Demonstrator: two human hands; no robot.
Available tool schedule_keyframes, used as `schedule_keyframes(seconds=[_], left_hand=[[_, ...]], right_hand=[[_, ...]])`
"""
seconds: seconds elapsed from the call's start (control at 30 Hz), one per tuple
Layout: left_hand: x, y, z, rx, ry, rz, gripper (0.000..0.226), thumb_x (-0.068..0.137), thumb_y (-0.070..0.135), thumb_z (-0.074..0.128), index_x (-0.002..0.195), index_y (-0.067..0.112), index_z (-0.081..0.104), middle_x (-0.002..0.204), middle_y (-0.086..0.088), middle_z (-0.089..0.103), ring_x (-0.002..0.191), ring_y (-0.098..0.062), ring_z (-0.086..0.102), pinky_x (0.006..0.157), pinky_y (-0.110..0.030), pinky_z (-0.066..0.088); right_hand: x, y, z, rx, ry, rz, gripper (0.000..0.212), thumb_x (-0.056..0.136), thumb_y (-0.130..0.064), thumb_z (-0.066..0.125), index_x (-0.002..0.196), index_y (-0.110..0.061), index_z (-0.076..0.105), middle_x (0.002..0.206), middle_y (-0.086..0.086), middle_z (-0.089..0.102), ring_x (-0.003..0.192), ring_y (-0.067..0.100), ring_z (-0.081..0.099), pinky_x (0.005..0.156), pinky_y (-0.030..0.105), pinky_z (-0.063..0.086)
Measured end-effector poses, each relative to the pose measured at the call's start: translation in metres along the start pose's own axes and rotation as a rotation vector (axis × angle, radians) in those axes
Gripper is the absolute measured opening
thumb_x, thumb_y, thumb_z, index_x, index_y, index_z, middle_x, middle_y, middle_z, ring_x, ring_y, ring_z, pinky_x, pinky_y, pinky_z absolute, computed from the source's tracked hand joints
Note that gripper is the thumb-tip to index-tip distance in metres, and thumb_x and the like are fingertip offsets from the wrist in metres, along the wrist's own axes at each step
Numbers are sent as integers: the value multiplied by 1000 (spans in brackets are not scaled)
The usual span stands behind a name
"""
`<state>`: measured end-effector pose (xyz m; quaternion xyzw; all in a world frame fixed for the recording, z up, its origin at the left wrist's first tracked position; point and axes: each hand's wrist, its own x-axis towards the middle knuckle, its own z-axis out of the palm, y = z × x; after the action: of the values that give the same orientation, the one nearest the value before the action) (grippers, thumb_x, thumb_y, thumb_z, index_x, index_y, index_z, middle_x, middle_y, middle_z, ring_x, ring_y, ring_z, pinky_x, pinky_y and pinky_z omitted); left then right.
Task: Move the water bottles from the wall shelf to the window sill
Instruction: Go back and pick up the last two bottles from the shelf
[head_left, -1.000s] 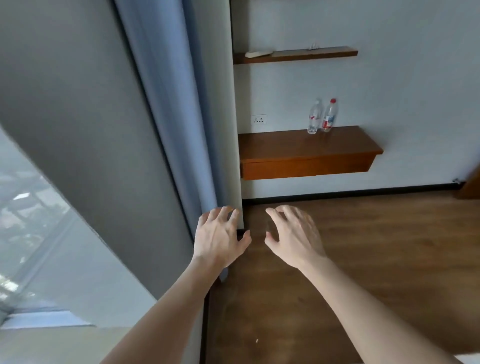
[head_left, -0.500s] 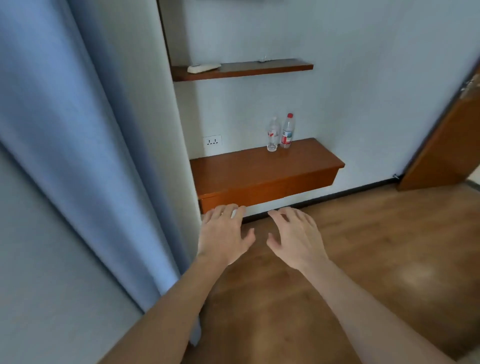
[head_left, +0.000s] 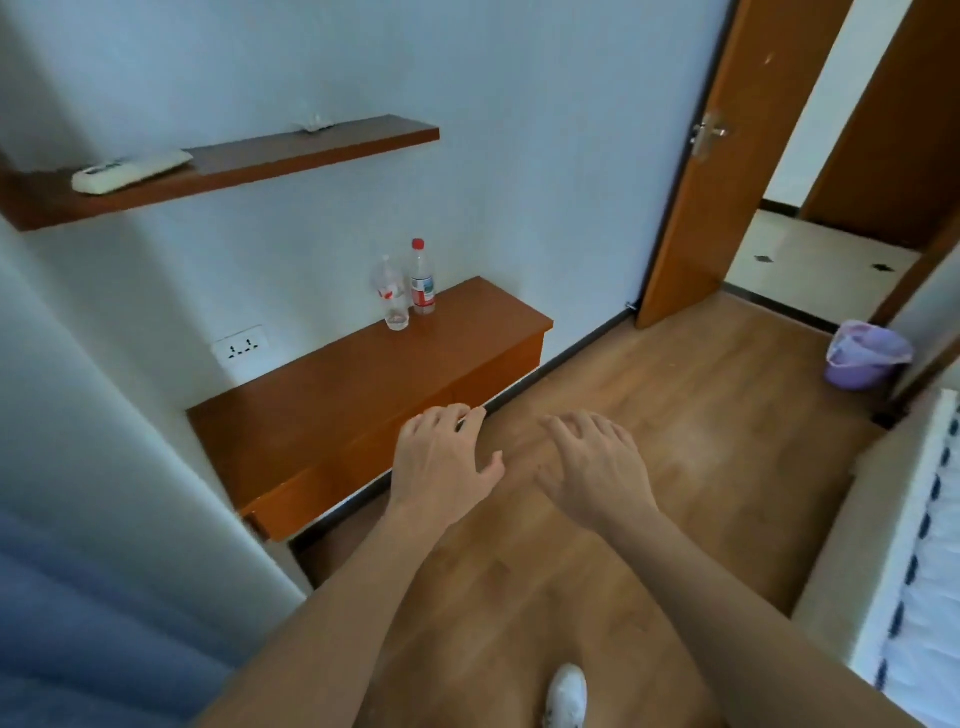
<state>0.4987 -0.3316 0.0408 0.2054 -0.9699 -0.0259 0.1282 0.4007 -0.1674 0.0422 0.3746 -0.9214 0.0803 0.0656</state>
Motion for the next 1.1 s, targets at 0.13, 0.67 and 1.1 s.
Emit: schedule_keyframes(seconds=[0.13,0.67,1.1], left_hand=[[59,10,22,-12,-3,49,63,90,67,40,144,34,44,148,8,47,136,-15,43,113,-37,34],[334,18,96,74,-15,-79,59,91,63,41,139,30,49,142,5,55,132,-19,49,110,-40,40],[406,-80,136,145,-44,-371,60,88,65,47,136,30,52,141,4,57,131,-21,52,109,-42,40]], right_hand=[[44,32,15,-61,13,17,56,91,-59,52,140,-35,43,144,-1,53,135,23,48,114,44,36],[329,156,54,34,36,-107,52,91,-49,57,137,-26,51,136,5,60,129,25,54,110,47,43],[479,114,130,113,-31,-320,53,89,-50,58,138,-31,50,135,-1,60,128,20,54,110,41,43]])
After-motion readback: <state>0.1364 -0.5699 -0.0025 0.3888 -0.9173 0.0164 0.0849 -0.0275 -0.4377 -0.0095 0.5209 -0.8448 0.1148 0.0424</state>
